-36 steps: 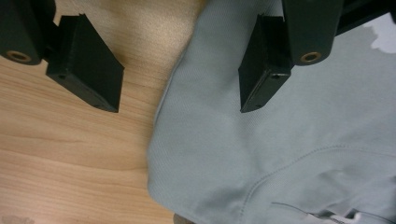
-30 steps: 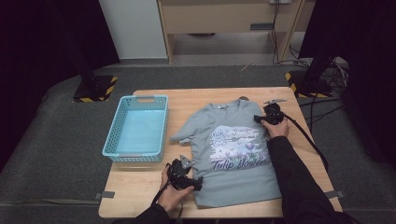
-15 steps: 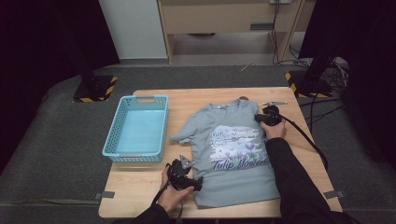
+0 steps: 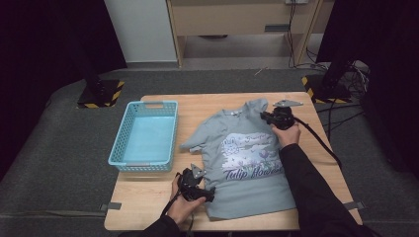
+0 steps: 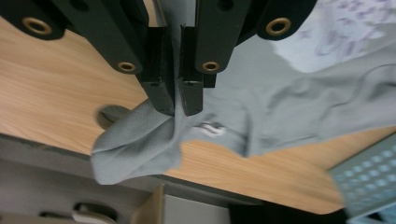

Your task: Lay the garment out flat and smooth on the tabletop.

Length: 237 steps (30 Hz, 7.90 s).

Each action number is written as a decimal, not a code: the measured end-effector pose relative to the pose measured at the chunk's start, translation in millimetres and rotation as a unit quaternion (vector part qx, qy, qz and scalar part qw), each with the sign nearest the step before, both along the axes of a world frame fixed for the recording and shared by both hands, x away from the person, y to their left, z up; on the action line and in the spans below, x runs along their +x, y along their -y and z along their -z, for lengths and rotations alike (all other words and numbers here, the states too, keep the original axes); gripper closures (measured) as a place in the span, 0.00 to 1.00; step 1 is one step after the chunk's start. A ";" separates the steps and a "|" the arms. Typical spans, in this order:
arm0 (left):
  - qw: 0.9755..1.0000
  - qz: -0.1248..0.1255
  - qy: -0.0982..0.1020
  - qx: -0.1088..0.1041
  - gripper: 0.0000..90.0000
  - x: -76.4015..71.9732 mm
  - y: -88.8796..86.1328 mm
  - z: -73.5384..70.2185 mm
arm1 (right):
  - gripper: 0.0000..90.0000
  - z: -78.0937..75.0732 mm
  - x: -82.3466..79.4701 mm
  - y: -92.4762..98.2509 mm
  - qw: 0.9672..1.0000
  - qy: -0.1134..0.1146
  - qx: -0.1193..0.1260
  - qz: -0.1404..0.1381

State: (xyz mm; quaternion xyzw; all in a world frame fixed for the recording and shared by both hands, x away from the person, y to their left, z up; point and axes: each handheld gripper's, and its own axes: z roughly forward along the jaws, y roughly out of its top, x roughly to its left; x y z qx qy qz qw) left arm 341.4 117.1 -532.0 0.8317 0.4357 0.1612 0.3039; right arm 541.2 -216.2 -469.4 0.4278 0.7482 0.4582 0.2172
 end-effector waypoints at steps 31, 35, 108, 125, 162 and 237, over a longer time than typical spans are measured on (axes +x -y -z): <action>1.000 0.003 0.001 -0.004 0.00 -0.2 0.7 0.6 | 0.55 3.8 -12.4 -52.1 0.998 -0.030 -0.019 -0.044; 1.000 0.004 0.002 -0.004 0.00 -0.2 0.4 0.7 | 0.53 21.5 7.0 -38.1 0.996 -0.070 -0.050 -0.015; 1.000 0.000 0.004 -0.005 0.00 -1.2 0.9 1.2 | 0.65 14.0 15.0 93.8 0.979 -0.037 -0.068 0.187; 1.000 0.001 0.006 -0.006 0.00 -1.6 0.6 1.6 | 0.66 60.5 41.0 68.5 0.980 -0.082 -0.118 0.137; 0.993 -0.059 0.058 -0.083 0.17 25.8 -12.5 -50.1 | 0.27 -8.3 -24.8 80.5 0.994 -0.042 0.049 0.085; 0.986 -0.139 0.060 0.076 0.54 184.2 4.6 -43.2 | 0.15 39.6 -141.6 34.4 0.986 -0.125 -0.062 -0.087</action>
